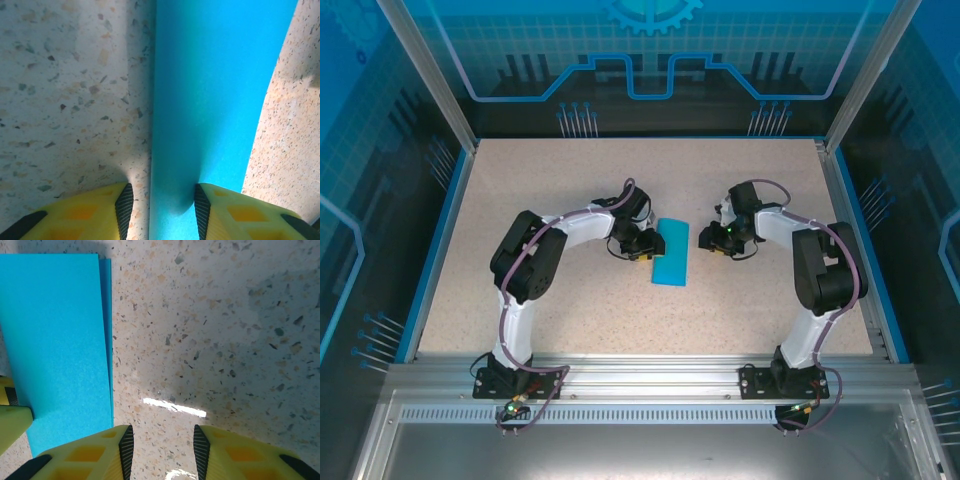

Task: Fold a paper plane with a square sheet of paper (fold left side to right side)
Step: First fold in half a square sheet of paper at the center of the table.

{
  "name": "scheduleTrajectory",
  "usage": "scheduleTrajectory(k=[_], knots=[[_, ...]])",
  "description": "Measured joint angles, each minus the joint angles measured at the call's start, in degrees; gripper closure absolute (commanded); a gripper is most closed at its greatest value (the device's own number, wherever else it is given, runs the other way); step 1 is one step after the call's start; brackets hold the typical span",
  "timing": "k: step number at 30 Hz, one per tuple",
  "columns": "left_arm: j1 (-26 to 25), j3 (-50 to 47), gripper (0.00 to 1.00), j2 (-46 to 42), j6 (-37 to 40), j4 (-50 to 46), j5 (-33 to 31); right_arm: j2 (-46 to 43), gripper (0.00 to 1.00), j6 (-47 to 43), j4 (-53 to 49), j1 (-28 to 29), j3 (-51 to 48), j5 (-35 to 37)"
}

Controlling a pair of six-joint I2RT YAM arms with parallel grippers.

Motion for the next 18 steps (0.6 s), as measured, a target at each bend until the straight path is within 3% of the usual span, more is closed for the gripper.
scheduleTrajectory(k=[11,18], knots=[[-0.11,1.42,0.58,0.79,0.7,-1.88,-0.2,0.0,0.63,-0.15,0.02,0.0,0.0,-0.48],[-0.11,1.44,0.58,0.83,0.72,-1.9,-0.22,0.0,0.71,-0.04,0.28,0.04,0.0,-2.25]])
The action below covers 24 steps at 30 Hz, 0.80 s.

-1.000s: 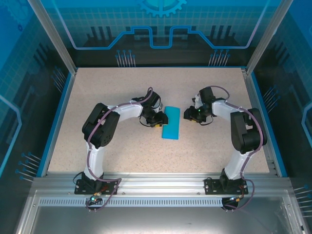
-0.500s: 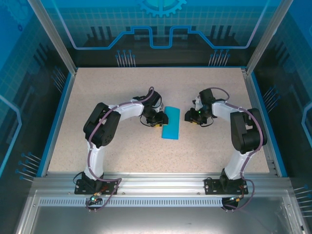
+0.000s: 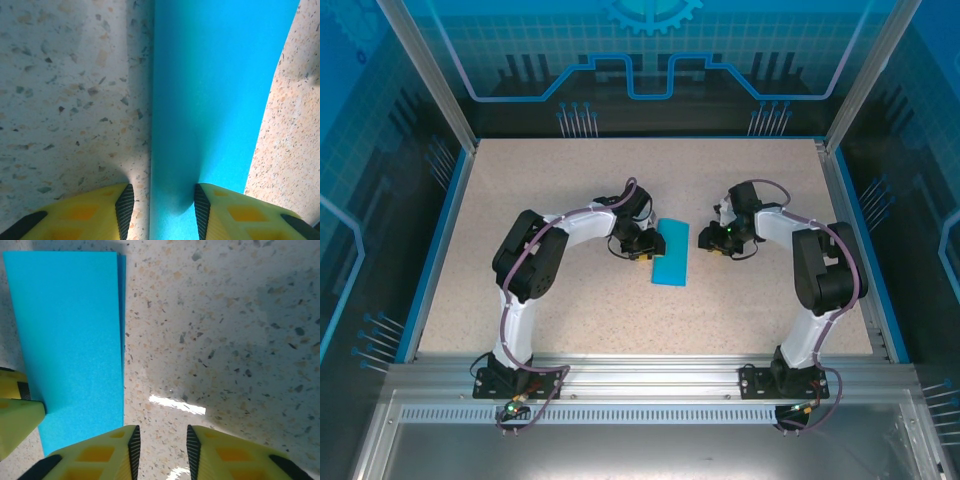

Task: Fold a paper plane with a square sheet of paper (fold left side to right side)
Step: First fold in half a square sheet of paper at the center of the table, then hold the square sheet of paper at the center of the table.

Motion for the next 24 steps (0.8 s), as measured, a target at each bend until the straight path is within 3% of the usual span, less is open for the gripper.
scheduleTrajectory(k=[8,24], knots=[[-0.07,0.37,0.58,0.13,0.0,-0.44,-0.26,0.09,0.88,1.64,2.16,1.81,0.02,-5.09],[-0.22,0.63,0.58,0.15,0.02,-0.83,-0.61,6.91,0.9,3.37,3.78,6.14,2.27,-7.65]])
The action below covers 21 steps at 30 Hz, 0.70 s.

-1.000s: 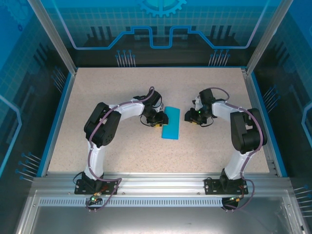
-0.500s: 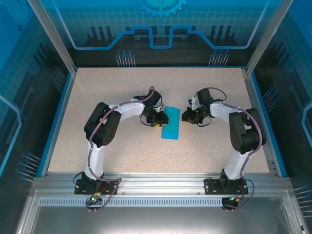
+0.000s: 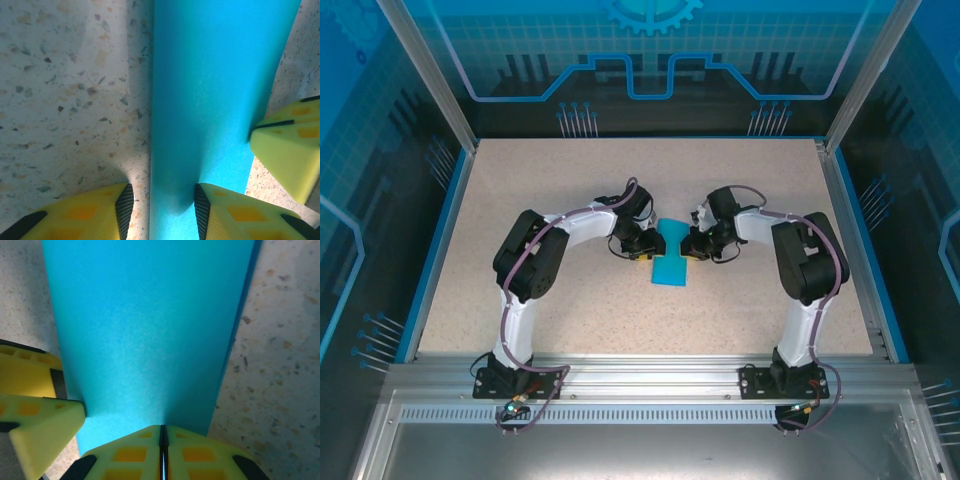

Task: Fold a paper plane with a square sheet of paper (fold left side to right side)
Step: Hold the square sheet of paper at the center of the table.

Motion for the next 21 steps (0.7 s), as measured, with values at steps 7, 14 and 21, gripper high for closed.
scheduleTrajectory(k=[7,14,21], knots=[[-0.04,0.07,0.57,0.0,0.02,-0.04,-0.04,1.07,0.91,-0.24,-1.66,0.11,1.31,0.81],[-0.22,0.63,0.53,-0.44,1.31,-1.42,-1.36,1.18,0.92,-0.7,-2.1,0.11,1.57,0.96],[0.07,0.52,0.48,-5.55,1.84,-4.72,-4.79,1.18,0.92,-1.07,-2.14,0.11,1.57,1.05]])
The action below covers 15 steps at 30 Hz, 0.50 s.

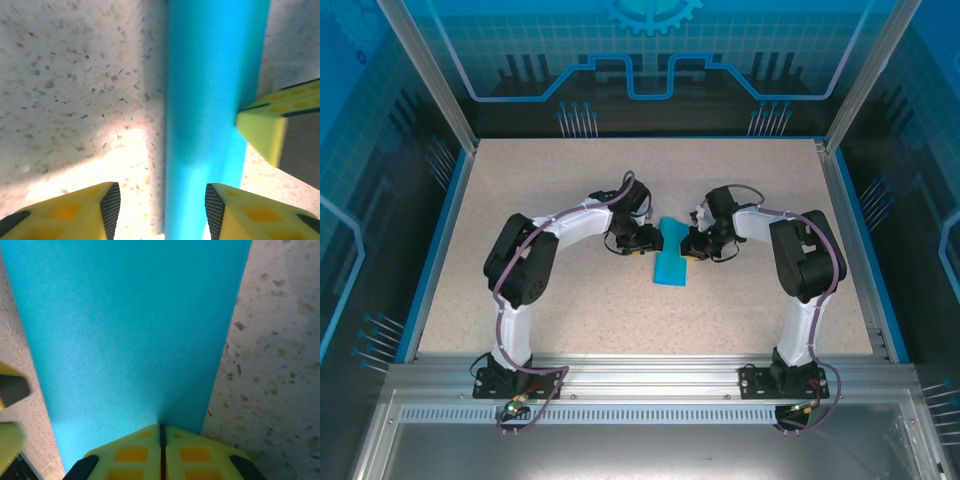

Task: Fold a paper plane with a square sheet of paper (fold left side to right side)
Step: Hold the square sheet of paper at the center of the table, then first fold the square sheet of paper in half at the center of the table.

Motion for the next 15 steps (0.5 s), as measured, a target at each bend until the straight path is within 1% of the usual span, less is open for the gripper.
scheduleTrajectory(k=[3,6,11,15], knots=[[0.11,-0.26,0.5,-3.28,-0.11,0.26,0.15,0.0,0.92,-0.04,0.0,0.0,0.0,0.0],[0.11,-0.57,0.53,-4.83,-0.26,1.81,1.9,0.0,0.92,-0.09,0.0,0.0,0.0,0.0],[-0.24,-0.92,0.58,-3.98,-1.03,5.66,7.15,0.0,0.92,-0.28,0.0,0.0,0.0,0.0],[-0.94,-0.85,0.6,-0.87,-2.16,8.5,10.25,0.0,0.92,-0.28,0.0,0.0,0.0,0.0]])
